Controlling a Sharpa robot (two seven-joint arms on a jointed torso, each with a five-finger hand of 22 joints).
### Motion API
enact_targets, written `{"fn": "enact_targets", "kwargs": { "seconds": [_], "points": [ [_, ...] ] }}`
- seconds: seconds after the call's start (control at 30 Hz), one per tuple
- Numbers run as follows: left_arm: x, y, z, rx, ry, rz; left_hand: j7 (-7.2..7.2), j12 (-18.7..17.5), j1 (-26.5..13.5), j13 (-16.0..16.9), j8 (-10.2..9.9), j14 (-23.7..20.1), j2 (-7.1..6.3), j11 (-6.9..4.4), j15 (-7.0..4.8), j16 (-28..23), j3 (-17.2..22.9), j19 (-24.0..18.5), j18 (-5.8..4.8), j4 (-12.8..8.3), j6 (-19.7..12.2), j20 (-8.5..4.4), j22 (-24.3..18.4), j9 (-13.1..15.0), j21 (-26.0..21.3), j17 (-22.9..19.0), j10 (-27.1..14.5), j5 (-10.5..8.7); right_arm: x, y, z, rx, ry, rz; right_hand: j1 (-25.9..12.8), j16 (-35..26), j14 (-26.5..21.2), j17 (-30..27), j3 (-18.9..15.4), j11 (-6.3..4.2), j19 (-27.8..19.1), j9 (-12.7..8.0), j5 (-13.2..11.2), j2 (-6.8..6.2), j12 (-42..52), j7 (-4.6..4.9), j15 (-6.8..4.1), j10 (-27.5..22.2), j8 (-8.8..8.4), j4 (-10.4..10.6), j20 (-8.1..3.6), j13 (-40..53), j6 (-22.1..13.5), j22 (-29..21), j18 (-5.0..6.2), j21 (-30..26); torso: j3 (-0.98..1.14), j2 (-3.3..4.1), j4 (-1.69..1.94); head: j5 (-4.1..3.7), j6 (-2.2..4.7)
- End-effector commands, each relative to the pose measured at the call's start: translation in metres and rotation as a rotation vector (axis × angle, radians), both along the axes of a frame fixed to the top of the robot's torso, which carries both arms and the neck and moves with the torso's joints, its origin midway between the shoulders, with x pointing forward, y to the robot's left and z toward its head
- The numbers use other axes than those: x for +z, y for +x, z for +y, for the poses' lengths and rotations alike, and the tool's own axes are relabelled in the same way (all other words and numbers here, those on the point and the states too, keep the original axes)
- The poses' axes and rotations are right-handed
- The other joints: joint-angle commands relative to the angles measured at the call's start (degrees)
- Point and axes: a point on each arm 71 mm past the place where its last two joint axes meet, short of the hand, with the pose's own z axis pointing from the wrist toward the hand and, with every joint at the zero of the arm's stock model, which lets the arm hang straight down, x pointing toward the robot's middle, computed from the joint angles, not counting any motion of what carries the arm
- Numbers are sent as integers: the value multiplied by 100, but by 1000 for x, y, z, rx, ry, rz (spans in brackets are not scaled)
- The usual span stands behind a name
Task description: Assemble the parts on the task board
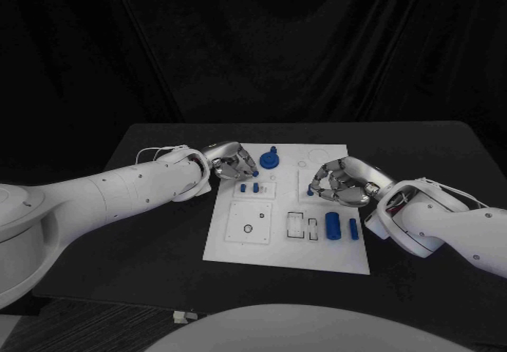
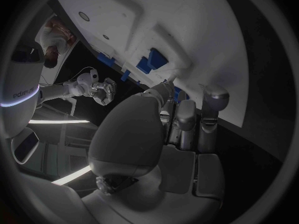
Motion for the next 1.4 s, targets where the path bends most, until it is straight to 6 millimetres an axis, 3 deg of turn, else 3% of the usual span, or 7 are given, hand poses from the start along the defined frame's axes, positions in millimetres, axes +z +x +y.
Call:
{"fn": "enact_targets", "kwargs": {
  "seconds": [0.03, 0.97, 1.13, 1.17, 1.23, 1.3, 1.4],
  "points": [
    [-2, 0, 2, 10, 1, 5, 12, -1, -31, -4, 13, -91, 116, 8, -3, -5, -197, -25, 155, 9, -41, 2, 669, 190, -69, -37, -31, 73, -2, -1, 0, -6, -10, 17, 138, -7, 407, 329, -42, -11, 39, -56, 25, 43, -97, 16, -2, -7, -52, -28, 5, -175, 24, 1152, 96, -7, 0, -1, 0, 11, -1],
    [-10, -3, 12, 33, 18, 40, 35, 25, 64, -3, -33, -160, 73, 24, 11, -16, -229, -72, 168, -94, -133, 14, 654, 178, -146, -106, -102, 113, -3, 0, 0, -9, -17, 28, 138, -8, 406, 328, -40, -11, 38, -57, 25, 51, -100, 16, -2, -8, -53, -26, 5, -178, 24, 1151, 96, -8, -1, 3, 0, 29, -1],
    [-9, -4, 15, 36, 14, 27, 10, 70, 65, 8, -95, -218, 15, 55, 41, -24, -279, -113, 177, -114, -696, 37, 639, 51, -208, -166, -199, 59, -3, 0, -1, -11, -18, 28, 142, -12, 405, 320, -39, -11, 34, -59, 24, 52, -116, 16, -2, -19, -54, -31, 5, -197, 23, 1148, 99, -18, -1, 0, 0, 33, -1],
    [-8, -4, 16, 35, 11, 17, -12, 81, 37, 11, -97, -265, -36, 99, 65, -47, -318, -153, 183, -103, -1101, 57, 622, -50, -280, -234, -275, 40, -3, 0, -1, -12, -18, 27, 142, -12, 405, 320, -39, -11, 34, -59, 24, 52, -116, 16, -2, -19, -54, -31, 5, -197, 23, 1148, 99, -18, -1, 1, 1, 33, -1],
    [-7, -5, 18, 32, 3, -4, -84, 137, 16, 34, -91, -266, -66, 159, 112, -29, -380, -180, 190, -91, -1390, 96, 608, -143, -346, -220, -360, 21, -3, -1, -2, -15, -17, 26, 142, -12, 405, 320, -39, -11, 34, -59, 24, 52, -116, 16, -2, -19, -54, -31, 5, -197, 23, 1148, 99, -18, -2, 0, 2, 27, -1],
    [-4, -7, 21, 28, -7, -30, -124, 171, 2, 41, -86, -253, -83, 204, 145, -9, -439, -188, 196, -83, -1613, 122, 600, -217, -381, -199, -460, 17, -2, -1, -4, -20, -16, 23, 142, -11, 405, 322, -40, -11, 35, -59, 23, 50, -128, 16, -2, -26, -54, -32, 5, -211, 22, 1149, 98, -15, -2, -2, 1, 23, -1],
    [3, -11, 26, 20, -28, -81, -133, 191, -9, 41, -78, -219, -96, 217, 152, 19, -475, -158, 189, -74, -1655, 134, 611, -238, -336, -144, -518, 16, 0, -1, -8, -33, -13, 11, 150, -12, 404, 320, -40, -11, 22, -59, 22, 44, -171, 14, -2, -57, -52, -39, 5, -259, 26, 1140, 105, -43, -2, -5, 2, 23, -1]
  ]
}}
